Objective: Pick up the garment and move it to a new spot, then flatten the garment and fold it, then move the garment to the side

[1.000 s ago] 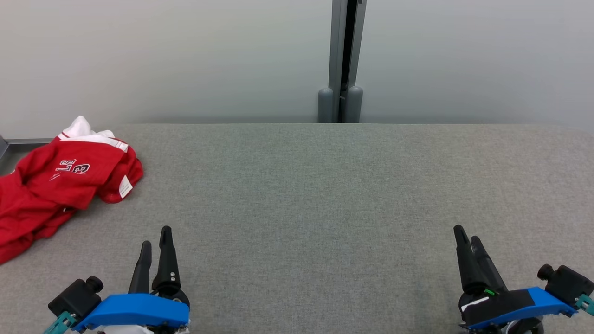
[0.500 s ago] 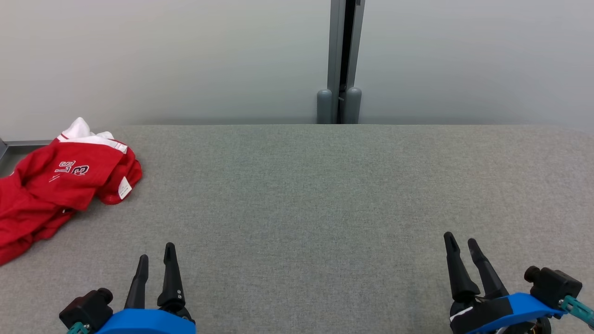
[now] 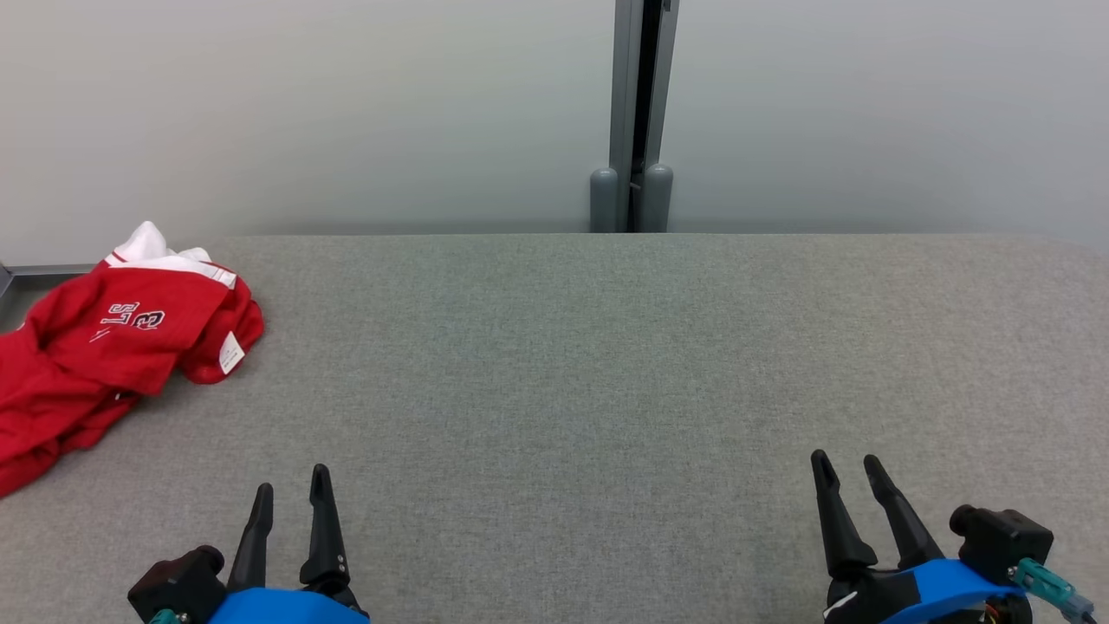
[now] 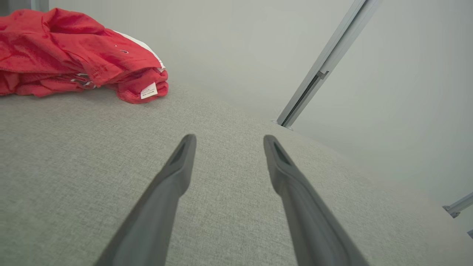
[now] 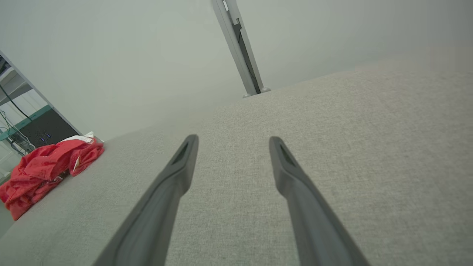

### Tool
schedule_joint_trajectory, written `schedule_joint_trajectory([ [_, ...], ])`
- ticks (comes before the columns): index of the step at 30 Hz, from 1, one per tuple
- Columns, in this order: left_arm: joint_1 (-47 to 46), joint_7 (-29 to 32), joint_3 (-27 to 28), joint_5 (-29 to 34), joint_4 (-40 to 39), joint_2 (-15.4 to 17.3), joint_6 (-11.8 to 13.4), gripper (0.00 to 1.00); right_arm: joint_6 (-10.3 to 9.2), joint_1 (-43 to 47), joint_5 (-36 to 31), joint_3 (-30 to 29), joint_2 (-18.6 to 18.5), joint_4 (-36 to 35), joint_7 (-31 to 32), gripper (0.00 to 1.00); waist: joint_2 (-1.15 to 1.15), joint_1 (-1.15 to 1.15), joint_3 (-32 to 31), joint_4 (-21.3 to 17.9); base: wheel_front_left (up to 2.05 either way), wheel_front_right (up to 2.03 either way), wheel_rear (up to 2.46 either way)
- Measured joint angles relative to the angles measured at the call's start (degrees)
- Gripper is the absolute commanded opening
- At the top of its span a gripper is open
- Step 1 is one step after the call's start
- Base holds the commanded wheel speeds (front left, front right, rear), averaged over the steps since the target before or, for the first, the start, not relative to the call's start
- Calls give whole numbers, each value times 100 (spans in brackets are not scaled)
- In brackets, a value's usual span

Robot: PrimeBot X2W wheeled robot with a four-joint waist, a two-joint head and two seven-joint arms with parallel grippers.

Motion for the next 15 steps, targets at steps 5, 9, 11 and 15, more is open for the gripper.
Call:
schedule_joint_trajectory([
  [5, 3, -62, 34, 255, 34, 0, 21, 100, 0, -1, -313, 57, -2, 57, -60, 100, 0, 0, -2, -4, 0, 0, 0],
  [9, 30, -113, 51, 452, 102, 0, 29, 100, 0, -1, -556, 67, -3, 76, -124, 100, 0, 0, -8, -1, 0, 0, 0],
  [11, 31, -154, 49, 536, 127, 0, 29, 100, 0, -1, -669, 69, -4, 84, -151, 100, 0, 0, -11, 2, 0, 0, 0],
  [15, 32, -205, 37, 712, 175, 0, 27, 100, 1, -1, -907, 69, -7, 91, -200, 100, 0, 0, -12, 8, 0, 0, 0],
])
